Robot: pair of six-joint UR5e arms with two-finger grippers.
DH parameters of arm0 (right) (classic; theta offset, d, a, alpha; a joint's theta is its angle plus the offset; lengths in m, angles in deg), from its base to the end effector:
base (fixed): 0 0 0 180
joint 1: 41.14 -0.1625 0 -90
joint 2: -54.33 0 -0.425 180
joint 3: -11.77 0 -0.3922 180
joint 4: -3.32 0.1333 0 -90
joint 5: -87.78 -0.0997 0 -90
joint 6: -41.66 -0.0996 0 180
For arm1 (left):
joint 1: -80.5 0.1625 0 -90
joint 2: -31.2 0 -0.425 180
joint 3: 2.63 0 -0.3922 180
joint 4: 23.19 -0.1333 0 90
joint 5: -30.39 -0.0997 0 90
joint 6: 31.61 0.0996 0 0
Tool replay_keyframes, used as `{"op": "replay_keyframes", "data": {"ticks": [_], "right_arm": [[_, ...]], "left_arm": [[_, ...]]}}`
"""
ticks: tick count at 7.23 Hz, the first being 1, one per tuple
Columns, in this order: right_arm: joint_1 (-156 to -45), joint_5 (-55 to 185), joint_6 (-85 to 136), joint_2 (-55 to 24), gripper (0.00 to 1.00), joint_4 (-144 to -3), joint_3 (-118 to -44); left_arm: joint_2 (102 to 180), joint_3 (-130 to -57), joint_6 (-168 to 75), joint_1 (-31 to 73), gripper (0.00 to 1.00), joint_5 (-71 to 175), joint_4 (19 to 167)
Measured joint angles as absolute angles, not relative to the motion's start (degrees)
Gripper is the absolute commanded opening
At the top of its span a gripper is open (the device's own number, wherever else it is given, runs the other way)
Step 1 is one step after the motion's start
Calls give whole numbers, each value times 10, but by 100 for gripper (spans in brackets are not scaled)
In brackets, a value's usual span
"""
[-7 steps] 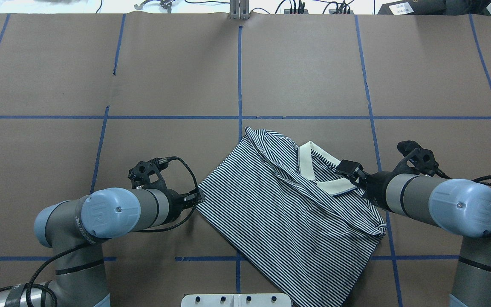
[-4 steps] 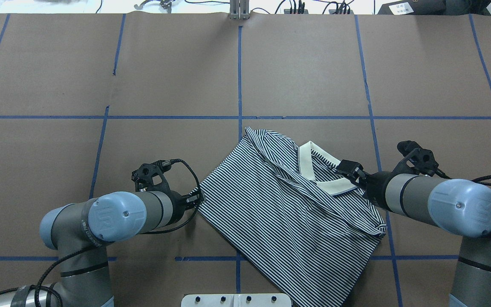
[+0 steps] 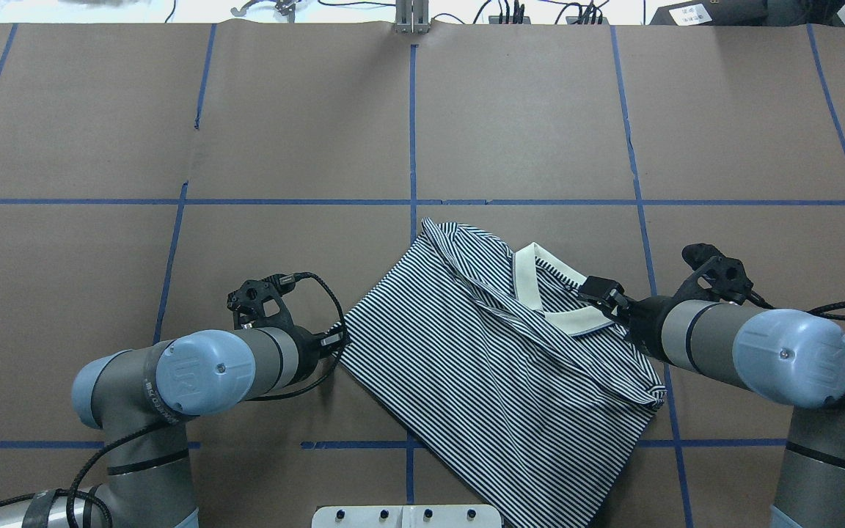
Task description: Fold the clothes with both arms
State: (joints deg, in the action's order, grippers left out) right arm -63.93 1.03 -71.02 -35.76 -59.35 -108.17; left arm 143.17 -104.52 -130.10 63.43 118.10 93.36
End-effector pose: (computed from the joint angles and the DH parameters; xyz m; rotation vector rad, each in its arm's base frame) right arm -0.3860 -0.3129 0.3624 0.0543 -1.0244 0.7533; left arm 0.5528 -0.3134 0.3006 0.1159 1.0575 -0.4247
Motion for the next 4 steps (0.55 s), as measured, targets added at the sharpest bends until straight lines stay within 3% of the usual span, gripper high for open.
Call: {"op": "replay_keyframes", "data": {"ticks": [4], "right_arm": [[-639, 11, -710, -357, 100, -593, -1081]], "left_arm": [[1431, -1050, -1295, 617, 0, 1181, 931]]}}
